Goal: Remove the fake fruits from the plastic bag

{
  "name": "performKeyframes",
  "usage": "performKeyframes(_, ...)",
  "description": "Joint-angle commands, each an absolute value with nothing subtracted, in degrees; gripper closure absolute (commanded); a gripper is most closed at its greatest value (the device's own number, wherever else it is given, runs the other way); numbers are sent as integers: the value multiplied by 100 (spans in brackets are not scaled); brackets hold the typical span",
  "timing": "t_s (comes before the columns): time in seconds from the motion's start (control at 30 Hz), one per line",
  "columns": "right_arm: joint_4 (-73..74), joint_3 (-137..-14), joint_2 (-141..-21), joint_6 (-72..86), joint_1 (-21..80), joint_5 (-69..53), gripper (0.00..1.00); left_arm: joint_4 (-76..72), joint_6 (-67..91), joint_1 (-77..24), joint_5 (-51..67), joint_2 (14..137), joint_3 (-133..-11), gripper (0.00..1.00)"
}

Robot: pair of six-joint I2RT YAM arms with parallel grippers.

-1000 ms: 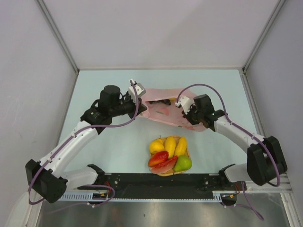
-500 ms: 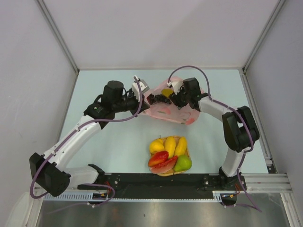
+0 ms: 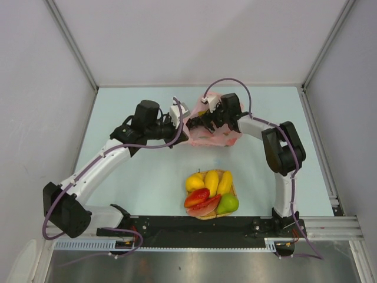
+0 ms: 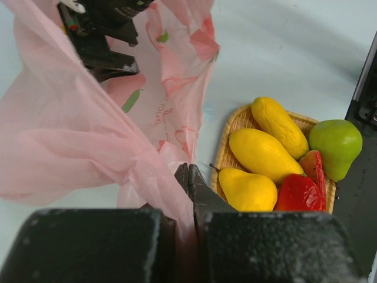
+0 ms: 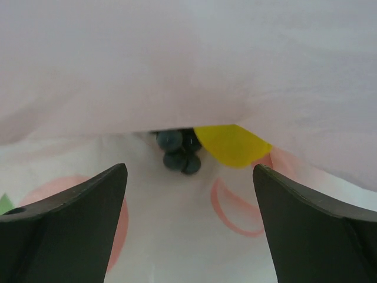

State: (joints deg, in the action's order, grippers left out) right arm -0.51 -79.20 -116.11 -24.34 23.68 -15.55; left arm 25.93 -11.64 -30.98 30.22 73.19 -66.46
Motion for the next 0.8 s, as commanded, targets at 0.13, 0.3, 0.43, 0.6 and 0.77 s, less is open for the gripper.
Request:
performKeyframes(0.13, -353, -9499, -12743, -1302, 2040, -2048, 5, 2751, -1291, -3085, 3419, 7339, -6856, 100)
performKeyframes(0.3, 193, -10650, -13490, -739, 1960, -1908, 6, 2979, -1599, -3085, 3366, 7269, -6847, 100)
performKeyframes(0.43, 149, -10740, -13693, -983, 2048, -1881, 9, 3015, -1635, -3085, 3314, 7225, -6803, 100)
performKeyframes(0.6, 237, -10522, -13615, -1160, 2048, -2012, 38, 2945, -1652, -3085, 3314, 7242, -6803, 100)
performKeyframes(0.77, 264, -10047, -13281, -1327, 1995, -1846, 55, 2769, -1582, -3085, 3357, 7295, -6733, 100)
